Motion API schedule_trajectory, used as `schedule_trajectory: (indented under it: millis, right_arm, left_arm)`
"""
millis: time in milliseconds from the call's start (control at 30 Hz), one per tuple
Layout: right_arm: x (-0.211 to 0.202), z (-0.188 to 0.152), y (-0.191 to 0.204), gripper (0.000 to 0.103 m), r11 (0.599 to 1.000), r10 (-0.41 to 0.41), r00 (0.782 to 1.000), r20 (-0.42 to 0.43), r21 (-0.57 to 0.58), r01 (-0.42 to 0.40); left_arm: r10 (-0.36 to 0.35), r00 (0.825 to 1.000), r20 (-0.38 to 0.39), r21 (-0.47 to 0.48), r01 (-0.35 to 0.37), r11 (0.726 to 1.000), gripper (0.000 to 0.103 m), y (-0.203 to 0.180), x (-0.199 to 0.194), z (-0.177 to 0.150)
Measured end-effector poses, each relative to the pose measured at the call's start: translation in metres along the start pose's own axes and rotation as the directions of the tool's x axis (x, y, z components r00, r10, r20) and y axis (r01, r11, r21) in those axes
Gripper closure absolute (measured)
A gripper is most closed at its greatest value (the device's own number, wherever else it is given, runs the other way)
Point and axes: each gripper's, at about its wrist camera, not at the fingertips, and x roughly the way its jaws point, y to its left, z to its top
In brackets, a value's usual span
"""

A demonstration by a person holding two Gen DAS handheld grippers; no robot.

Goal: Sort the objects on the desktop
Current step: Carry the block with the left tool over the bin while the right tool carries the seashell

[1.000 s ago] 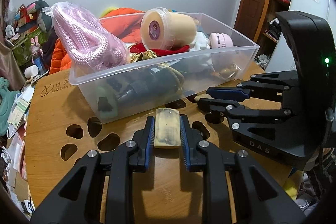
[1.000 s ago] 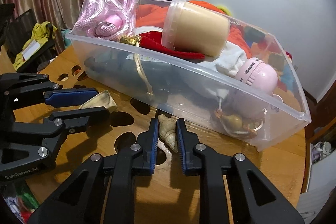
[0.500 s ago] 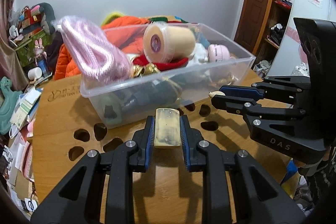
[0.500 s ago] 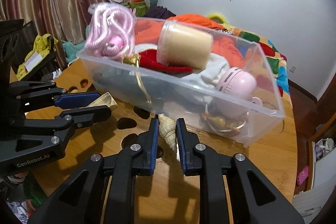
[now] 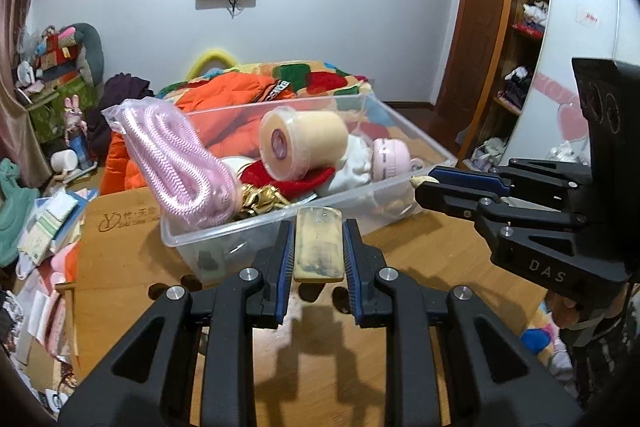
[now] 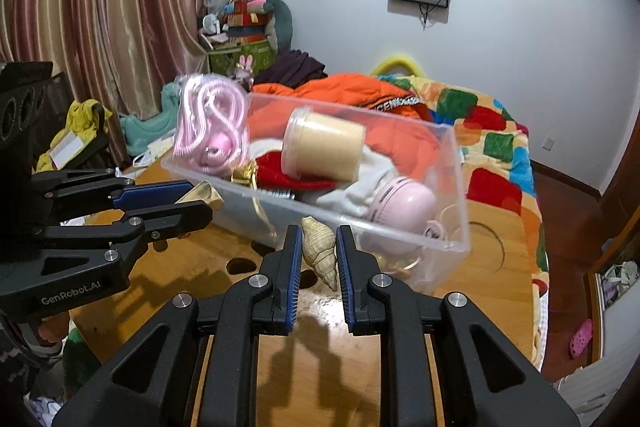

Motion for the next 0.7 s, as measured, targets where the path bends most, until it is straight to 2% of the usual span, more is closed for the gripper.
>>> schedule_trajectory:
  millis: [333,700]
  right_arm:
    - [-0.008,0.011,-0.016,0.087,1.0,-0.027,0.999,0.046,0.011,0.026]
    - [0.014,0.026,-0.026,0.087,1.0,-0.018,0.999,0.04,0.01,0.018]
  left_arm:
    - [0.013,0.999,0.045,-0.016,-0.012,1.0,0.08,0.009,-0.002,0.017]
    - [0.043,0.998,0.04,-0.045,-0.041,0.998,0.08,0.025,0.017,0.03]
